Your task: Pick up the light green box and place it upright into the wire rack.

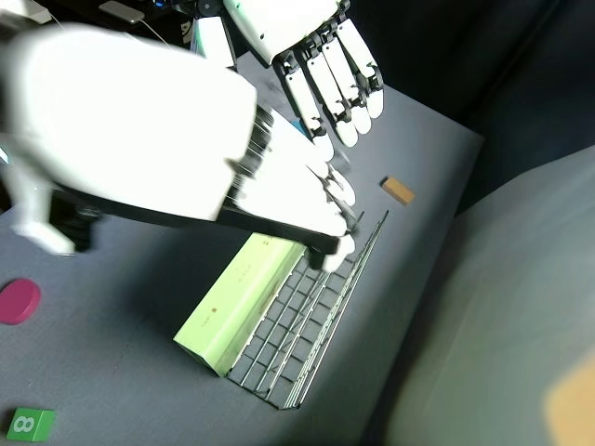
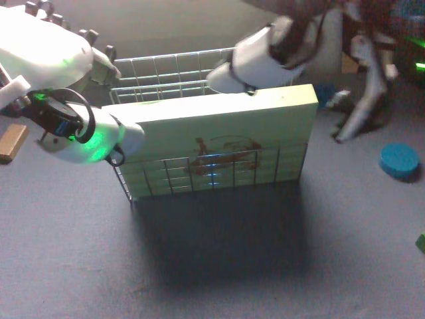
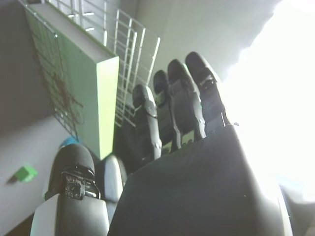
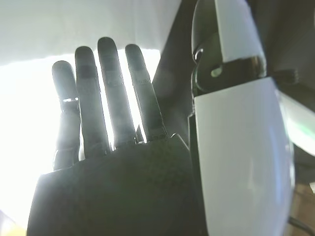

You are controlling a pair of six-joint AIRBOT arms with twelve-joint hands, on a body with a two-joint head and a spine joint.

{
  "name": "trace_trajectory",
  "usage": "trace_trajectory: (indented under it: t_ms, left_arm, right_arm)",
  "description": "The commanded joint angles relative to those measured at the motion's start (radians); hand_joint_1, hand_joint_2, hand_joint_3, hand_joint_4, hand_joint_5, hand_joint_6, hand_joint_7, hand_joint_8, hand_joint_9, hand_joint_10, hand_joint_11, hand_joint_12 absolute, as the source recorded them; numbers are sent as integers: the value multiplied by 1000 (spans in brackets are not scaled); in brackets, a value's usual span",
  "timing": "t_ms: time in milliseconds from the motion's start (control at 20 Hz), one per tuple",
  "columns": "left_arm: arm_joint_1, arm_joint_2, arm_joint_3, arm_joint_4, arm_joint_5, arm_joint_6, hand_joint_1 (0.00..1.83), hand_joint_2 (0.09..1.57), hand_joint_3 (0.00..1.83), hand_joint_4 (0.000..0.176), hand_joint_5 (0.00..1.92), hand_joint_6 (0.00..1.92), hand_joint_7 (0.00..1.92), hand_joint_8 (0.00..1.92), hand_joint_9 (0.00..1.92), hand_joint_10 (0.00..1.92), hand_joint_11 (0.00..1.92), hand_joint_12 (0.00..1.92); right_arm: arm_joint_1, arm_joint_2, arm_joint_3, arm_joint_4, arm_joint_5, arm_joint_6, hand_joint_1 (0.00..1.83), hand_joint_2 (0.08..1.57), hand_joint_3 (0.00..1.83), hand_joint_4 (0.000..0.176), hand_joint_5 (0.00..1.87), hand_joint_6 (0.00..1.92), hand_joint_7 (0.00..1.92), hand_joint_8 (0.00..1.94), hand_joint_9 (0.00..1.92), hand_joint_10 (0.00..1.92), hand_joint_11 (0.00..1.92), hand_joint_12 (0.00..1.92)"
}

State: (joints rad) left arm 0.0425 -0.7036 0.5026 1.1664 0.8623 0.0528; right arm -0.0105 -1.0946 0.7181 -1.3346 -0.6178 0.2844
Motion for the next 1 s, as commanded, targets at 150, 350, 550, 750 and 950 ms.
trace_trajectory:
  t_ms: [150,350,550,750,950]
  left_arm:
    - [-6,-21,-4,97,4,-17,203,1247,0,11,524,5,621,16,644,46,188,947]
    - [0,-33,-6,98,14,-28,456,1245,2,0,636,1363,696,1474,723,1712,727,1826]
    - [9,-39,-17,120,19,-70,500,1275,3,0,657,1920,773,1920,833,1921,944,1921]
    - [16,-53,-20,120,22,-70,502,1323,2,0,1059,1921,1119,1921,1112,1921,1172,1921]
    - [19,-55,-20,119,22,-70,559,1327,1,0,1166,1921,1261,1921,1288,1921,1340,1921]
  right_arm:
    - [17,94,-90,27,48,-72,650,1127,0,0,768,107,741,68,599,680,353,1565]
    - [22,145,-118,205,-9,-190,719,1156,0,0,718,1877,808,1887,1019,1914,1242,1921]
    - [36,184,-169,219,-60,-202,561,1303,19,0,934,1921,1047,1941,1251,1921,1531,1921]
    - [35,184,-202,219,-88,-210,306,1463,1,0,1221,1921,1418,1941,1626,1921,1838,1921]
    - [45,177,-206,219,-96,-219,480,1503,0,175,1297,1921,1453,1941,1643,1921,1851,1921]
